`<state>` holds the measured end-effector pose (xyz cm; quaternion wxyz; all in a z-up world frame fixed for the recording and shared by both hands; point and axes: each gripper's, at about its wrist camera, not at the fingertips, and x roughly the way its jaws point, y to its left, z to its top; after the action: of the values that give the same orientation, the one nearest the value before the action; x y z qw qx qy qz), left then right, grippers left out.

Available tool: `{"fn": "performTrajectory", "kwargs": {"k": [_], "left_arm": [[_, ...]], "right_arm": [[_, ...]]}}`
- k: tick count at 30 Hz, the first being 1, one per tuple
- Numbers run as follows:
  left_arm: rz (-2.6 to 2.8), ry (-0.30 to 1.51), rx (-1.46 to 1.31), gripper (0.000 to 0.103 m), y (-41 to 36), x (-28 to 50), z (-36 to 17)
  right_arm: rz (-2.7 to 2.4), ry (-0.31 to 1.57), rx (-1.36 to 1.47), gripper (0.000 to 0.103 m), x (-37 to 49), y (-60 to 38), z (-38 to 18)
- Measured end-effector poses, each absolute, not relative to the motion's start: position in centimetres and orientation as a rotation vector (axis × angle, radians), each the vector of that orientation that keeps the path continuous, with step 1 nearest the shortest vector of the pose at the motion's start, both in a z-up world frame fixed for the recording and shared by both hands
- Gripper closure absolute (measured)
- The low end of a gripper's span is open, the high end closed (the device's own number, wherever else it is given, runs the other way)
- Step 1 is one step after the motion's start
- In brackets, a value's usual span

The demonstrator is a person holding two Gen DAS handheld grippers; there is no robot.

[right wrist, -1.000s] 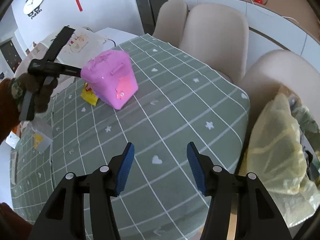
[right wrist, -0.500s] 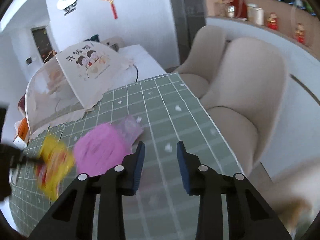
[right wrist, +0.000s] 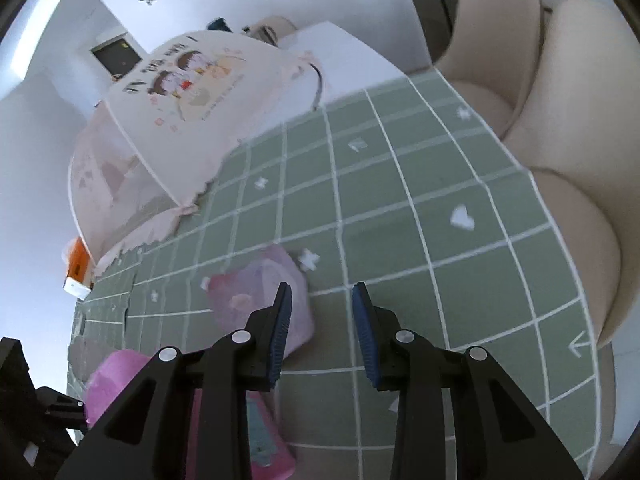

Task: Collect trash
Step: 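Grasp the translucent purple wrapper with the right tool, then carry the wafer bag and purple wrapper over the bin and open both tools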

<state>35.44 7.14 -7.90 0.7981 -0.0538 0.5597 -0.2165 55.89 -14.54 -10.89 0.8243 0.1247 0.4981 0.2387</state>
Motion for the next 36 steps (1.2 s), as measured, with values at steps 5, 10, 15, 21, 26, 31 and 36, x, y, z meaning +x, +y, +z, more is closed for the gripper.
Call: {"fn": "performTrajectory", "kwargs": {"k": [5,10,15,21,26,31,36], "left_arm": [[-0.456,1.214,-0.149,0.091,7.9,35.6,-8.6],[-0.44,1.221,-0.151,0.09,8.4,34.7,-8.6],[-0.439,1.226,-0.137,0.089,8.2,33.4,-9.0],[-0.437,1.193,-0.115,0.1,7.8,31.9,-7.3],[-0.473,1.11,-0.07,0.1,6.8,30.6,-3.6],[-0.554,1.021,-0.002,0.1,3.9,28.8,0.2],[-0.656,0.941,0.049,0.1,-1.3,27.6,3.4]], "right_arm": [[0.529,1.059,0.224,0.073,54.3,-12.7,-10.8],[0.483,1.044,0.09,0.098,52.7,-10.8,-10.0],[0.398,0.959,0.102,0.1,49.3,-12.8,-6.4],[0.281,0.893,0.028,0.1,42.1,-15.9,-1.7],[0.243,0.826,0.029,0.1,36.0,-17.7,1.7],[0.184,0.781,0.061,0.1,29.6,-20.5,4.4],[0.097,0.739,0.069,0.1,24.0,-24.1,7.1]]}}
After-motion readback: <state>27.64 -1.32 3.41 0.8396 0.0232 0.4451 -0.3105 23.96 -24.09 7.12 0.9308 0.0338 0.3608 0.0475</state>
